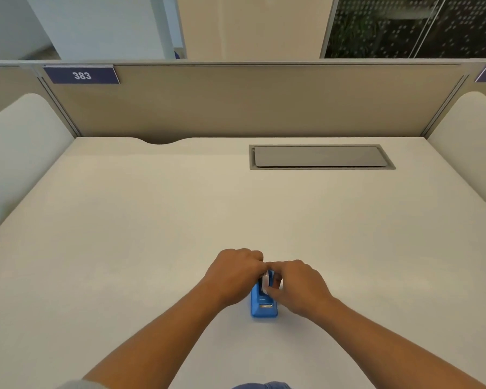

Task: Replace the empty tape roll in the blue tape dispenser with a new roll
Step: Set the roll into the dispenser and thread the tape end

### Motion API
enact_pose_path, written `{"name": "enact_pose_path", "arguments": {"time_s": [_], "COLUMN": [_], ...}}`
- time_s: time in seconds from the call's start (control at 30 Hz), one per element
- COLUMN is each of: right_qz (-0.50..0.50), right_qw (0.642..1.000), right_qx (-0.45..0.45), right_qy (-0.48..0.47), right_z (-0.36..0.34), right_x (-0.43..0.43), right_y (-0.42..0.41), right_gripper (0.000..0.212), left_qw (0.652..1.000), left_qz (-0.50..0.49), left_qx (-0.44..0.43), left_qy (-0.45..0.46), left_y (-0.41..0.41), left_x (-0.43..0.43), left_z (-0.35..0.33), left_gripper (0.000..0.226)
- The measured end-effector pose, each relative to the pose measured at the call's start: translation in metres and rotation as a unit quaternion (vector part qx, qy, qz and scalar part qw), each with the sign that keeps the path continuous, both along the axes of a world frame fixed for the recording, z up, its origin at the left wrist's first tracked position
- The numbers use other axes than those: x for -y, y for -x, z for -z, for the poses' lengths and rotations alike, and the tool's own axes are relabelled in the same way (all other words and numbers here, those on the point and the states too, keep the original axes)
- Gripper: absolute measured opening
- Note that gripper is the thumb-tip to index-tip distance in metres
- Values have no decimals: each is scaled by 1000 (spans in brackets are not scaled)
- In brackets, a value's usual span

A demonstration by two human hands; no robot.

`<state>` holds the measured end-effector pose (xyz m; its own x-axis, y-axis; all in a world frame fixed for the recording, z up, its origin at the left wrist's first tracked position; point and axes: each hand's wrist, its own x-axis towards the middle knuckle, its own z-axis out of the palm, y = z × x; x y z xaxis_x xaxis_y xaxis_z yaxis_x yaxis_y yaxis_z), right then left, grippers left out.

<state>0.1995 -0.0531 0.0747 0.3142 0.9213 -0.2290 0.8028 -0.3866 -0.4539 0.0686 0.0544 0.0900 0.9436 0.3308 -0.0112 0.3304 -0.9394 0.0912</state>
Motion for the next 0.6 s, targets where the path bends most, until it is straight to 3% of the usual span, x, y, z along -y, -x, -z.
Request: {"name": "enact_pose_path", "arguments": {"time_s": [0.27,0.6], "right_qz": [7,5], "right_qw": [1000,998], "right_qx": [0,-17], "right_qy": [-28,-56], "right_z": [4,5], "right_x": [3,8], "right_y": [2,3], "right_gripper": [27,34], "left_qw": [987,967], "left_qz": [-92,-166], "left_qx": [76,80], "left_qy": [104,174], "left_y": [0,2], "left_x": [3,8], "left_z": [6,16], "left_gripper": [23,17]}}
